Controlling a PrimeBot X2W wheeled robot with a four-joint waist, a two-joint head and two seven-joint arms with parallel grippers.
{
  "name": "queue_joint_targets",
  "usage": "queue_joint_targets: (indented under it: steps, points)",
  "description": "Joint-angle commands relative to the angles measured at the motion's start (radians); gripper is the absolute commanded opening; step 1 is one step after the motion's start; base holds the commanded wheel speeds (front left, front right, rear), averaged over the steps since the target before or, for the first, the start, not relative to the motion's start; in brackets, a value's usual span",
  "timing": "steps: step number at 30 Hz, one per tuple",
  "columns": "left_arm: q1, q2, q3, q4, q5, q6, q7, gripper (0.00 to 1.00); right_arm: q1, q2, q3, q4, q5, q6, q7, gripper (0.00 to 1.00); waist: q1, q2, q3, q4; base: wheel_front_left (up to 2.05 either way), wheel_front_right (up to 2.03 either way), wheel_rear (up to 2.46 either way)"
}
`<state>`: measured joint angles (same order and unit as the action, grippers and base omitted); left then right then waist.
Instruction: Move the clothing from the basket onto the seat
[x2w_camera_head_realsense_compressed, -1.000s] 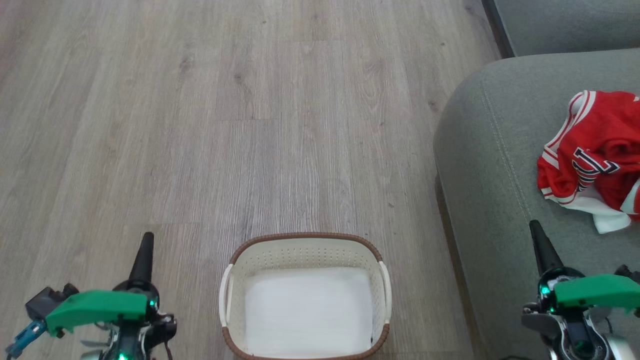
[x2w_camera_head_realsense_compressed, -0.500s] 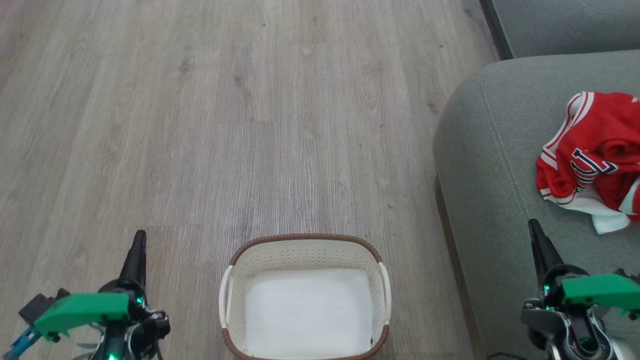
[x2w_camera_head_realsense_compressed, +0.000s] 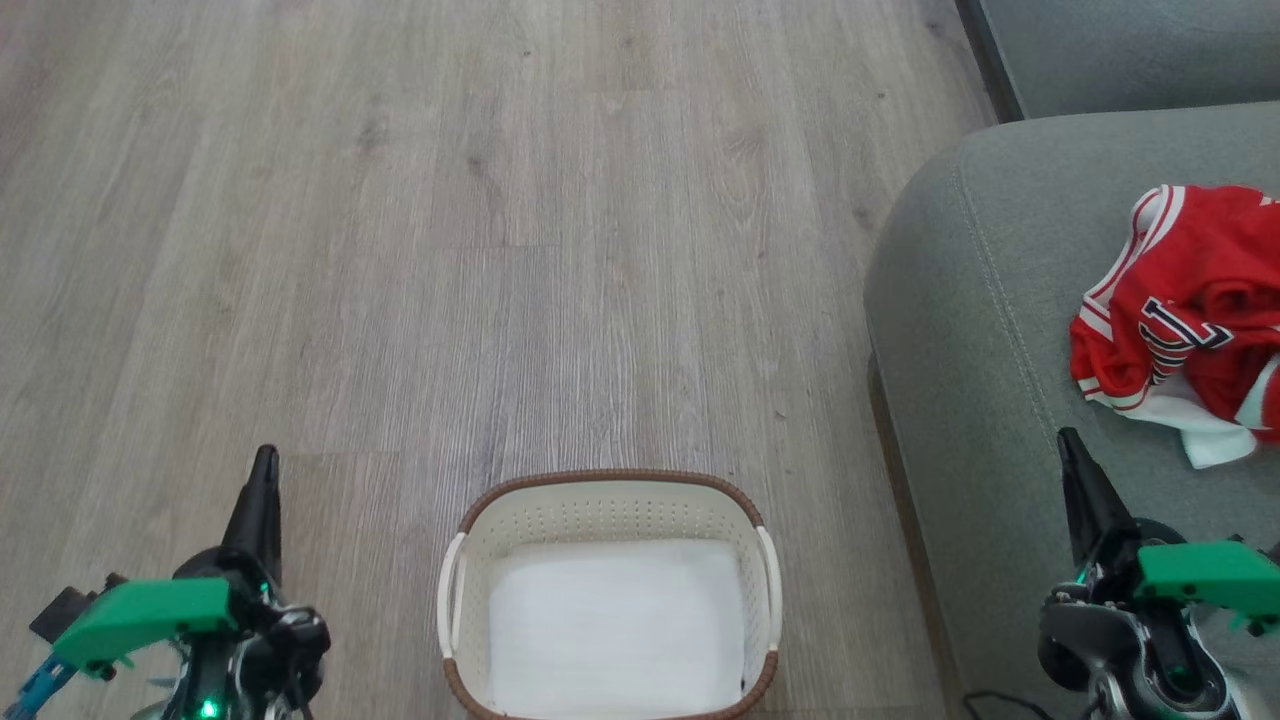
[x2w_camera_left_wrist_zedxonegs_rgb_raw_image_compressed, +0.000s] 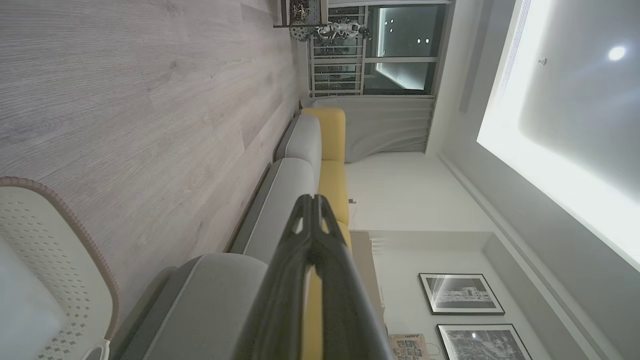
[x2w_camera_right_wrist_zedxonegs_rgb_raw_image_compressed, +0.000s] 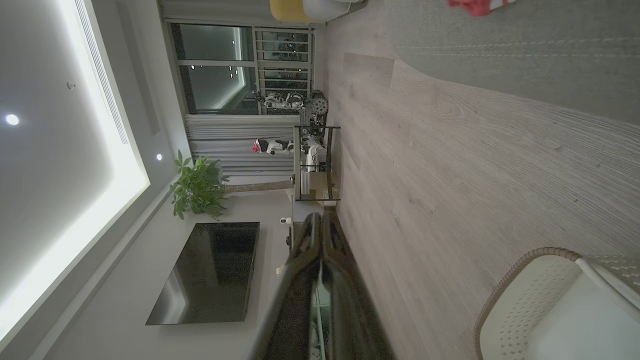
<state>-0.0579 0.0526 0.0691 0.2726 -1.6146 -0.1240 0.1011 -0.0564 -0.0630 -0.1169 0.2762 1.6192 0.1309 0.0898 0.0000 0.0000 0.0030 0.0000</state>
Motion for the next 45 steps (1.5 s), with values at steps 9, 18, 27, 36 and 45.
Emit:
queue_joint_targets:
  steps: [9, 18, 27, 36, 45]
  points:
    - [-0.049, 0.005, 0.035, -0.028, -0.002, -0.007, 0.004, 0.00, -0.050, 0.003, 0.017, -0.032, 0.001, 0.000, 0.012, 0.00, 0.0000, 0.0000, 0.000, 0.000, 0.00, 0.00, 0.00]
    - [-0.049, 0.004, 0.036, -0.028, -0.001, -0.007, 0.005, 0.00, -0.050, 0.004, 0.015, -0.032, -0.001, 0.000, 0.014, 0.00, 0.0000, 0.0000, 0.000, 0.000, 0.00, 0.00, 0.00]
    - [-0.050, 0.004, 0.037, -0.028, 0.000, -0.007, 0.006, 0.00, -0.050, 0.005, 0.013, -0.032, -0.002, 0.000, 0.015, 0.00, 0.0000, 0.0000, 0.000, 0.000, 0.00, 0.00, 0.00]
    - [-0.050, 0.003, 0.038, -0.028, 0.001, -0.007, 0.007, 0.00, -0.051, 0.006, 0.012, -0.032, -0.003, 0.000, 0.016, 0.00, 0.0000, 0.0000, 0.000, 0.000, 0.00, 0.00, 0.00]
    - [-0.050, 0.002, 0.039, -0.027, 0.002, -0.007, 0.008, 0.00, -0.051, 0.007, 0.011, -0.032, -0.004, 0.000, 0.017, 0.00, 0.0000, 0.0000, 0.000, 0.000, 0.00, 0.00, 0.00]
